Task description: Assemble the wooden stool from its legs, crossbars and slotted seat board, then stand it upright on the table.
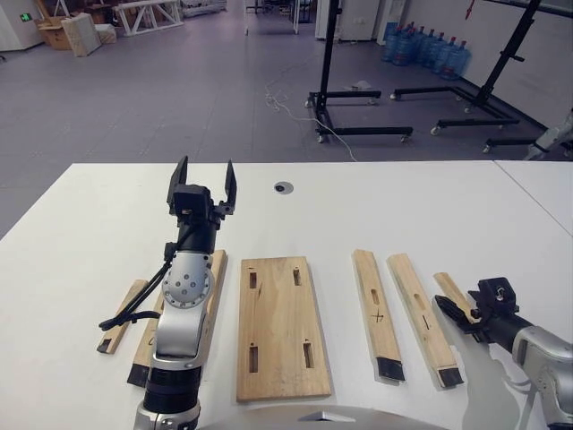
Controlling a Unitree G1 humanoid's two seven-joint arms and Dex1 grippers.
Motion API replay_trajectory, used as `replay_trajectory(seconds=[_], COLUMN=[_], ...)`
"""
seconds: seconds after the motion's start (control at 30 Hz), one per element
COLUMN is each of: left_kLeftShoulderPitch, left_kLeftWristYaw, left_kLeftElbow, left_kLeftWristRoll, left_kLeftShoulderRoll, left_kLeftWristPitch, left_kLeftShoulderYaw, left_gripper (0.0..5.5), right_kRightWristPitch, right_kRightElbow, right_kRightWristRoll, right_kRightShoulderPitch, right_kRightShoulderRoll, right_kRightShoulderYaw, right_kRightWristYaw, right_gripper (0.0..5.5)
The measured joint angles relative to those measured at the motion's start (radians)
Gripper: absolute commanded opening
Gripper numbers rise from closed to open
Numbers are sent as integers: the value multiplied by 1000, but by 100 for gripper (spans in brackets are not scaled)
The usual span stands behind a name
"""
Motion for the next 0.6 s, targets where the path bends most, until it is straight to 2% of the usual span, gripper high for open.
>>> replay_trajectory(seconds=[0.4, 0.6], left_kLeftShoulderPitch=[-16, -29], left_kLeftWristYaw=[-1, -5], left_kLeftElbow=[31, 46], left_kLeftWristRoll=[-2, -7], left_kLeftShoulderRoll=[3, 8], left_kLeftWristPitch=[-8, -24], left_kLeftShoulderYaw=[11, 18], left_gripper=[376, 376], right_kRightWristPitch=[-1, -108], right_kRightElbow=[76, 135], right_kRightWristRoll=[-3, -26], right_kRightShoulderPitch=[-39, -72], right_kRightShoulderRoll=[-77, -56], right_kRightShoulderYaw=[45, 78], right_kRightWristYaw=[10, -19], right_gripper=[143, 130])
